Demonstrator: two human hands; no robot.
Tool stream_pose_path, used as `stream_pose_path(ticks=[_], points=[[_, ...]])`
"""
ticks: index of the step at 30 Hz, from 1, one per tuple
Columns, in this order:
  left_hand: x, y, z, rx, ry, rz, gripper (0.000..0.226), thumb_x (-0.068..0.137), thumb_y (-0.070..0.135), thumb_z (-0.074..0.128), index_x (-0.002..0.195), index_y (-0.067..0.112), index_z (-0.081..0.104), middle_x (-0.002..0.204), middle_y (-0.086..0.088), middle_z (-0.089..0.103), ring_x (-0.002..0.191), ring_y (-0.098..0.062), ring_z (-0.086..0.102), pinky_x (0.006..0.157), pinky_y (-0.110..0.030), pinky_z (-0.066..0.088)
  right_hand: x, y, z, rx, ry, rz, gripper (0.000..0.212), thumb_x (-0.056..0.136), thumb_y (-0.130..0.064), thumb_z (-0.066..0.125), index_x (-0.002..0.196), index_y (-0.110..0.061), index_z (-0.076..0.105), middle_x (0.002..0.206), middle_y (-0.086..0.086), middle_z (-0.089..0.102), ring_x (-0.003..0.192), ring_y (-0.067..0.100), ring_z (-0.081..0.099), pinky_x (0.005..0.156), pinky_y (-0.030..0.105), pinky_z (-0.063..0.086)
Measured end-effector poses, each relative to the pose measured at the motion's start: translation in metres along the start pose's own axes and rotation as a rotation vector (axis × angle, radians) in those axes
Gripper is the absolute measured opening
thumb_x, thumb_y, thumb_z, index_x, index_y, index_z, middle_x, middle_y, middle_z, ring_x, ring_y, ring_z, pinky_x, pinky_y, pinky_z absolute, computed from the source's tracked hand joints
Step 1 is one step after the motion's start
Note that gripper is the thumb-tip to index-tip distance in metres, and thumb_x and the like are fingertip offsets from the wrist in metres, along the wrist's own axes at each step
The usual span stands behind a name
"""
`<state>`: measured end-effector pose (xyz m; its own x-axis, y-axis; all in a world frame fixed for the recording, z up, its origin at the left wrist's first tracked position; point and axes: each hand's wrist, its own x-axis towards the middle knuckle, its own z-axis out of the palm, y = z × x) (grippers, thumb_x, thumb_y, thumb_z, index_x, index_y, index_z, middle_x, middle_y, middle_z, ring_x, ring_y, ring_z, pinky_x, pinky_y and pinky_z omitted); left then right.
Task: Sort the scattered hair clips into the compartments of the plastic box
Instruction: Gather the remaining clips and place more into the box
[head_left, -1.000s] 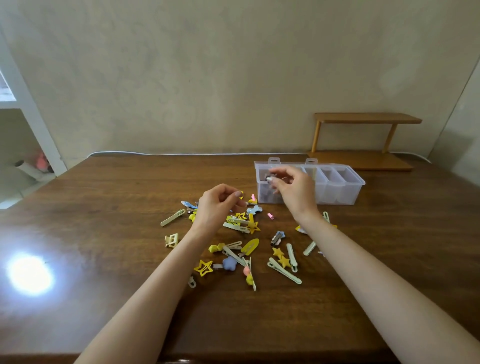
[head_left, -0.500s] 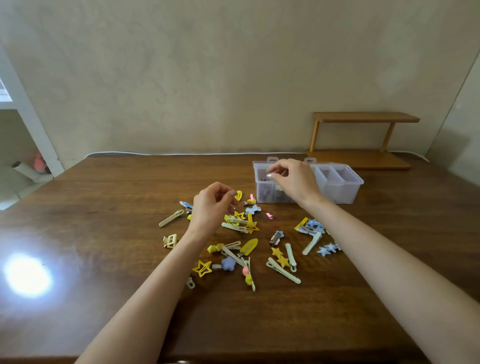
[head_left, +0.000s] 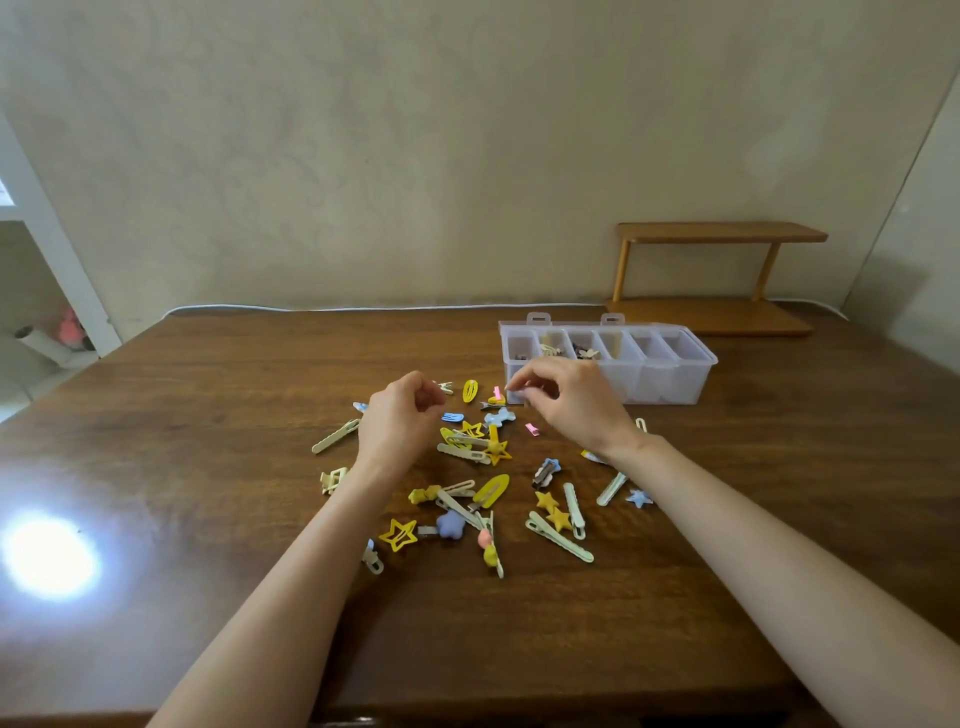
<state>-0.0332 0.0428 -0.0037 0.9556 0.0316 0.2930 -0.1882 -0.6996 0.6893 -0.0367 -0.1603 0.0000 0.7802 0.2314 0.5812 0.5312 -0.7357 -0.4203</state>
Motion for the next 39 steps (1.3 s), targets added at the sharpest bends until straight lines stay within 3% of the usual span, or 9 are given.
stream_pose_path(ticks=[7,14,18,22,25,27,30,34,39], points=[[0.000,-0.002,-0.001,0.175,-0.331,0.028,0.014,0.078,0.019,0.073,0.082,0.020,0.060,0.081,0.007,0.059,0.086,-0.016,0.059,0.078,-0.037,0.053,-0.010,-0.001,0.013,0.047,-0.125,0.072,0.009,0.086,-0.015,0.065,0.088,-0.019,0.072,0.082,-0.013,0.064,0.071,0.001,0.057,0.066,0.020,0.045],[-0.003,0.000,0.007,0.180,-0.336,0.141,0.020,0.076,0.019,0.075,0.092,0.017,0.063,0.085,0.005,0.057,0.082,-0.013,0.054,0.071,-0.030,0.047,-0.012,-0.009,0.015,-0.058,-0.285,0.073,0.018,0.081,-0.036,0.070,0.095,-0.026,0.070,0.088,-0.010,0.059,0.079,0.003,0.052,0.067,0.021,0.041],[-0.003,-0.001,0.011,0.173,-0.310,0.194,0.017,0.078,0.015,0.072,0.090,0.020,0.061,0.088,0.005,0.058,0.084,-0.015,0.056,0.072,-0.029,0.049,-0.010,-0.001,0.014,-0.094,-0.047,0.119,0.011,0.087,-0.027,0.064,0.095,-0.023,0.069,0.092,-0.006,0.061,0.077,0.003,0.051,0.066,0.020,0.041],[0.001,-0.004,0.016,0.109,-0.226,0.195,0.016,0.087,0.006,0.057,0.098,0.016,0.063,0.098,0.000,0.065,0.095,-0.019,0.060,0.083,-0.037,0.051,-0.006,0.013,0.003,-0.208,0.202,0.188,0.020,0.086,-0.016,0.064,0.106,-0.018,0.065,0.104,0.001,0.055,0.089,0.012,0.052,0.063,0.024,0.044],[0.007,-0.004,0.019,0.100,-0.132,0.197,0.020,0.092,0.005,0.047,0.104,0.013,0.061,0.107,-0.004,0.063,0.103,-0.022,0.055,0.083,-0.034,0.047,-0.004,0.023,-0.003,-0.236,0.192,0.257,0.025,0.087,-0.016,0.064,0.111,-0.018,0.063,0.110,0.002,0.052,0.092,0.016,0.053,0.062,0.020,0.040],[0.017,0.000,0.023,0.204,-0.130,0.245,0.024,0.094,0.017,0.050,0.116,0.012,0.056,0.118,-0.006,0.057,0.113,-0.023,0.048,0.088,-0.033,0.042,-0.005,0.027,-0.002,-0.252,0.190,0.261,0.024,0.087,-0.016,0.064,0.111,-0.018,0.063,0.110,0.003,0.051,0.089,0.014,0.052,0.057,0.013,0.033],[0.034,0.004,0.033,0.370,-0.269,0.276,0.044,0.093,0.036,0.050,0.133,0.017,0.045,0.140,-0.004,0.044,0.130,-0.024,0.037,0.104,-0.036,0.033,-0.004,0.027,-0.001,-0.269,0.197,0.267,0.024,0.088,-0.016,0.063,0.112,-0.018,0.064,0.110,0.003,0.050,0.088,0.012,0.050,0.055,0.010,0.029],[0.047,0.004,0.047,0.410,-0.480,0.257,0.048,0.097,0.042,0.035,0.140,0.020,0.037,0.154,-0.002,0.027,0.142,-0.022,0.022,0.116,-0.048,0.012,-0.003,0.026,-0.003,-0.326,0.185,0.314,0.024,0.089,-0.021,0.062,0.114,-0.019,0.062,0.111,0.003,0.049,0.094,0.016,0.052,0.061,0.018,0.034],[0.040,0.004,0.042,0.343,-0.491,0.289,0.044,0.098,0.041,0.032,0.134,0.020,0.047,0.140,-0.004,0.045,0.129,-0.022,0.041,0.105,-0.042,0.036,0.000,0.031,-0.006,-0.389,0.154,0.323,0.022,0.090,-0.024,0.061,0.112,-0.021,0.062,0.109,0.003,0.051,0.099,0.019,0.052,0.062,0.023,0.035]])
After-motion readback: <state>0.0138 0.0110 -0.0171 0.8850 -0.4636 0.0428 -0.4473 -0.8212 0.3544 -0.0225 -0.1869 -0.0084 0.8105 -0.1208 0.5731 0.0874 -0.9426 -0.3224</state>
